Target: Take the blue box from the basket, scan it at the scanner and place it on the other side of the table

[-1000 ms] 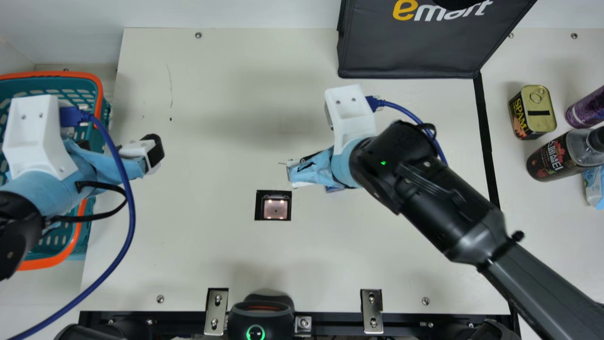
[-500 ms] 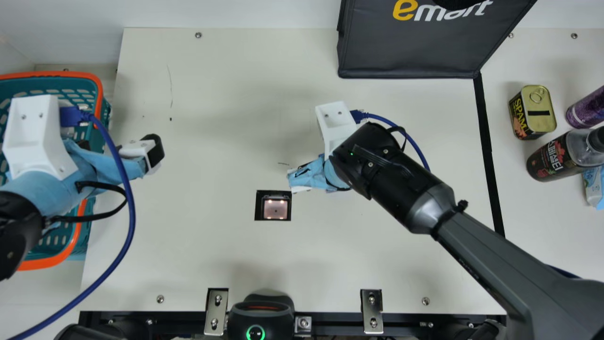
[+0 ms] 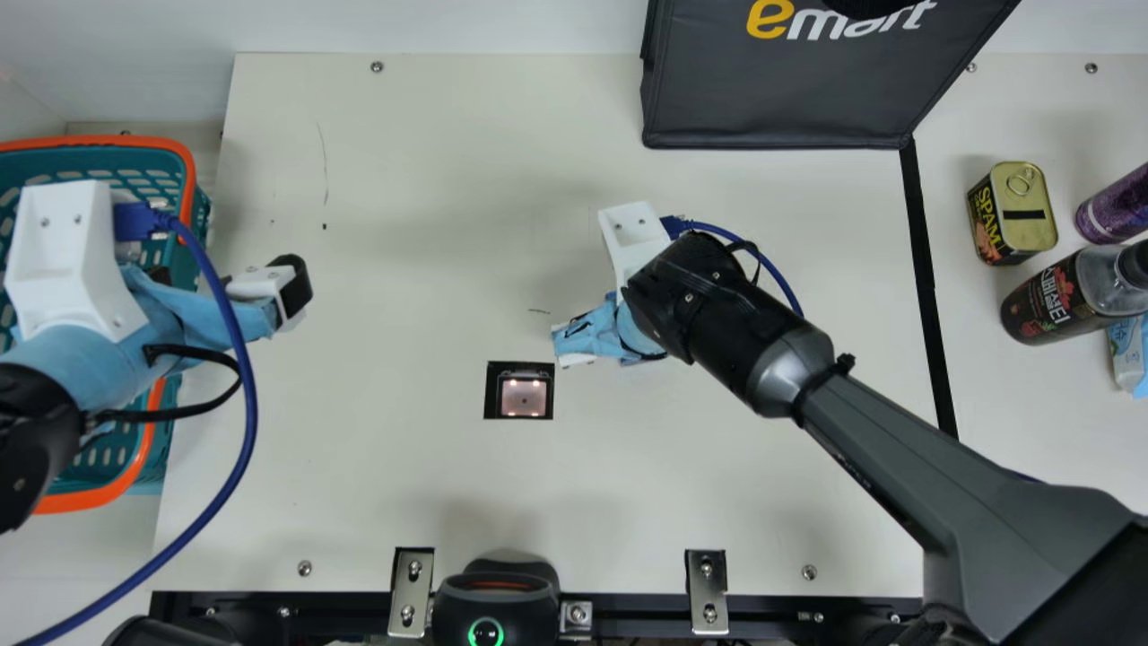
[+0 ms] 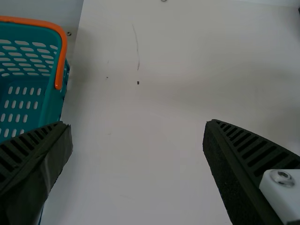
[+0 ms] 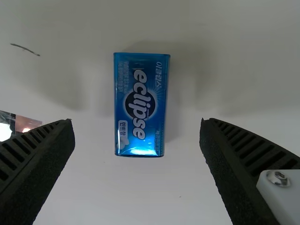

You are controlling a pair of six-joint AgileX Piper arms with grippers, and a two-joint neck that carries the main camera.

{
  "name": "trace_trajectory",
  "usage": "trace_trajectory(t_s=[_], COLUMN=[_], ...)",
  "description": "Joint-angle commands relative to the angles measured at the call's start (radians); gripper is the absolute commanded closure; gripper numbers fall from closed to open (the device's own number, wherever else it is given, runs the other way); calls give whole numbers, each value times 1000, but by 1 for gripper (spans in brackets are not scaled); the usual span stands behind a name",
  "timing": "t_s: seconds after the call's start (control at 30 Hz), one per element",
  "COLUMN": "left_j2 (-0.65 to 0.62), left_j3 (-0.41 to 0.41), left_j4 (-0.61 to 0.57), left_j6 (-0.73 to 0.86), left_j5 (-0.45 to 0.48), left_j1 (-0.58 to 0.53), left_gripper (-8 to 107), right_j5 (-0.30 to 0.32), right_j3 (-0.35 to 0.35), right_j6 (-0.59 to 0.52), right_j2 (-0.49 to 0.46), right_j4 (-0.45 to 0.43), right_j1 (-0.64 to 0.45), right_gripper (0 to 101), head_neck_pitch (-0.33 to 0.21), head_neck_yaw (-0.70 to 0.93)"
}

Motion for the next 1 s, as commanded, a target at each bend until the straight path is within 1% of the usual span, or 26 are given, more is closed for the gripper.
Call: trace_trajectory(t_s=[0.0, 0.43, 0.9, 0.97], left_j2=[0, 0, 0, 0], left_j3=[0, 0, 0, 0], left_j4=[0, 0, 0, 0], left_j6=[0, 0, 0, 0], left_j5=[0, 0, 0, 0], left_j1=[0, 0, 0, 0], left_gripper=[9, 9, 9, 9], right_j5=[-5, -22, -11, -7], right_j3=[-1, -29, -57, -60], right_j6=[-3, -24, -27, -28], right_j2=[5, 60, 97, 99], right_j4=[3, 28, 39, 40], right_j1=[-3, -23, -34, -34], right_gripper=[6, 6, 6, 20], head_neck_pitch=[-29, -29, -29, -29], head_neck_yaw=[0, 0, 0, 0])
